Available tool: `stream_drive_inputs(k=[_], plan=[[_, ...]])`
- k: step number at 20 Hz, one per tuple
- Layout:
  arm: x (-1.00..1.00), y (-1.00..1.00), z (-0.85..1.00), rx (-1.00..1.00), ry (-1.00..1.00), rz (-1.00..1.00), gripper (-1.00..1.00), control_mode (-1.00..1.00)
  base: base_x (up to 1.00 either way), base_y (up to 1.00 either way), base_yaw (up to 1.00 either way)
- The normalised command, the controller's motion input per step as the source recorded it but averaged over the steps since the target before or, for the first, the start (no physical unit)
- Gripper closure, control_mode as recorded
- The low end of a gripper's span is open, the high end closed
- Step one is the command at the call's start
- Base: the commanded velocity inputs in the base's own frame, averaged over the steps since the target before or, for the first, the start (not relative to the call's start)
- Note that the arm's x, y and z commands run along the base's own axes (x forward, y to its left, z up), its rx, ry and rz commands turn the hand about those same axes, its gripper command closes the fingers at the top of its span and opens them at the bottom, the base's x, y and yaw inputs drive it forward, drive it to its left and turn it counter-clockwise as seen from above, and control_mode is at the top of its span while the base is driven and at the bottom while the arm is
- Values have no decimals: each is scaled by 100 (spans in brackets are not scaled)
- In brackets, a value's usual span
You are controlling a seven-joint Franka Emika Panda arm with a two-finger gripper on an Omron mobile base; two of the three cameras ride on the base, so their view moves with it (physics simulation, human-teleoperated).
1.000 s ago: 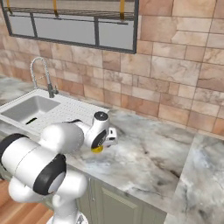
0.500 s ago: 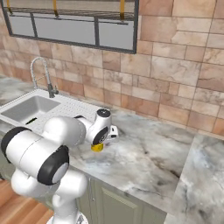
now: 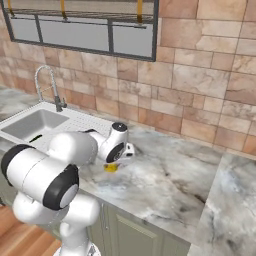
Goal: Clear the mugs and bowl far away from the sink.
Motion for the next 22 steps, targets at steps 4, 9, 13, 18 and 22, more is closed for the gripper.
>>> stream_drive_inputs(k=[4, 9, 13, 18, 22], plan=[[-100, 94, -19, 6, 0, 0, 100, -100, 0, 0, 0], [-71, 75, -17, 3, -2, 0, 100, -100, 0, 0, 0], [-43, 6, 91, 6, -16, 0, 100, -100, 0, 0, 0], [-67, 0, 100, 2, -5, 0, 100, -100, 0, 0, 0], [-79, 0, 100, -1, 9, -8, 100, -100, 0, 0, 0]])
